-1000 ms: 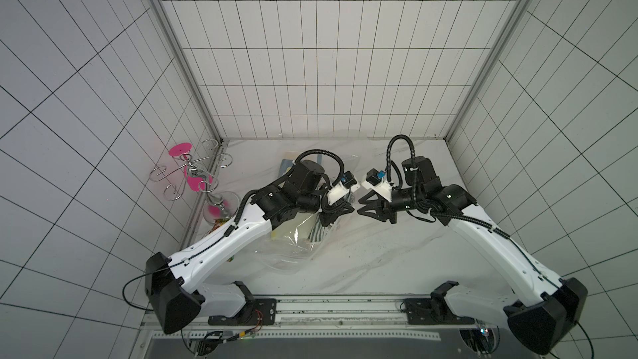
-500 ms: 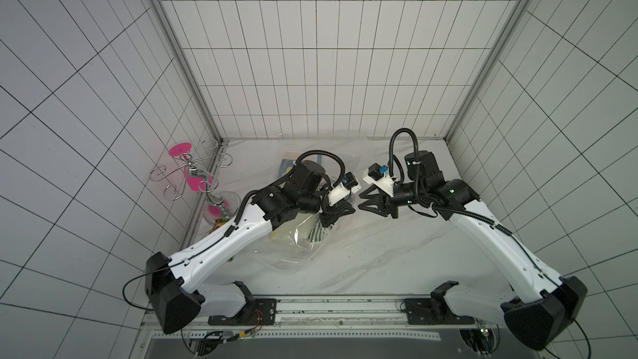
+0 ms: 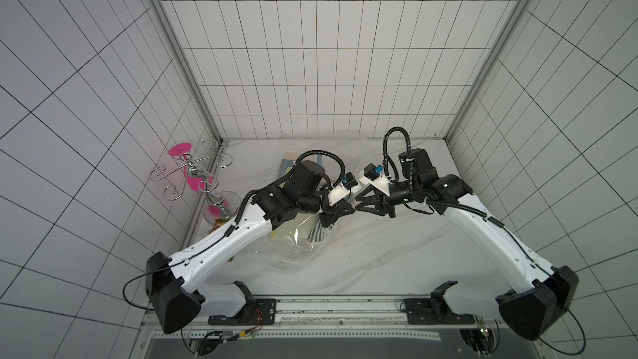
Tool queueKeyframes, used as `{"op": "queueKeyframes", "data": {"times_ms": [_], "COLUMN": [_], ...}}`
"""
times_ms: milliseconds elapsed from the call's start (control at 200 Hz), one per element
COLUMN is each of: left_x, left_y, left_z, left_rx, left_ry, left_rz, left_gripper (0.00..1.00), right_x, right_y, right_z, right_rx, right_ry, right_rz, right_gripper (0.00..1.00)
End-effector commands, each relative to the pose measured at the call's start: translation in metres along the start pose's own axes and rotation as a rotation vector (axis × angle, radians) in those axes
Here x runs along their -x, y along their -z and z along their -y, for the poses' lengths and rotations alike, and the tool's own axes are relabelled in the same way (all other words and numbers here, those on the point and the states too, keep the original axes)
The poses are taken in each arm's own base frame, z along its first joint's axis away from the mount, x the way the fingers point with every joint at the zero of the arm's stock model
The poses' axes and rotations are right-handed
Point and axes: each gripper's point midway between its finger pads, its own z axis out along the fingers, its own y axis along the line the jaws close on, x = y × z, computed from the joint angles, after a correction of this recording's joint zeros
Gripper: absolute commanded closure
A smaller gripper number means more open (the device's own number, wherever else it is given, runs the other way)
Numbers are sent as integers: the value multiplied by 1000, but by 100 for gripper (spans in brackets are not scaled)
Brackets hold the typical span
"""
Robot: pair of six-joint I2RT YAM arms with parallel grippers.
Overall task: Place the folded towel into the vacuum bag
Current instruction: Close the vacuum bag at the center of the board.
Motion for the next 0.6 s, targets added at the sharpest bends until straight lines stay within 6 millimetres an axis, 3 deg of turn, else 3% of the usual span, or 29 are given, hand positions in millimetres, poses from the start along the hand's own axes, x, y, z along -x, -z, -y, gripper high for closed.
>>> {"op": "queueKeyframes", "data": {"times_ms": [0, 275, 330, 405, 595], "left_x": [19, 19, 19, 19, 4], "left_y": [1, 0, 0, 0, -6], "left_z": [9, 8, 8, 6, -5], "left_rx": [-42, -39, -37, -24, 29], "left_ry": [-65, -65, -65, -65, -23], "left_rz": [64, 72, 72, 70, 26], "left_gripper": [100, 100, 100, 100, 100], "right_x": [19, 15, 16, 16, 18], "right_y": [2, 0, 0, 0, 6], "right_z": [-10, -14, -16, -16, -15], "right_rx": [48, 70, 81, 84, 18], "right_ry": [59, 48, 47, 43, 30], "right_rz": [46, 47, 53, 55, 99], "right_gripper": [66, 79, 85, 100, 100]}}
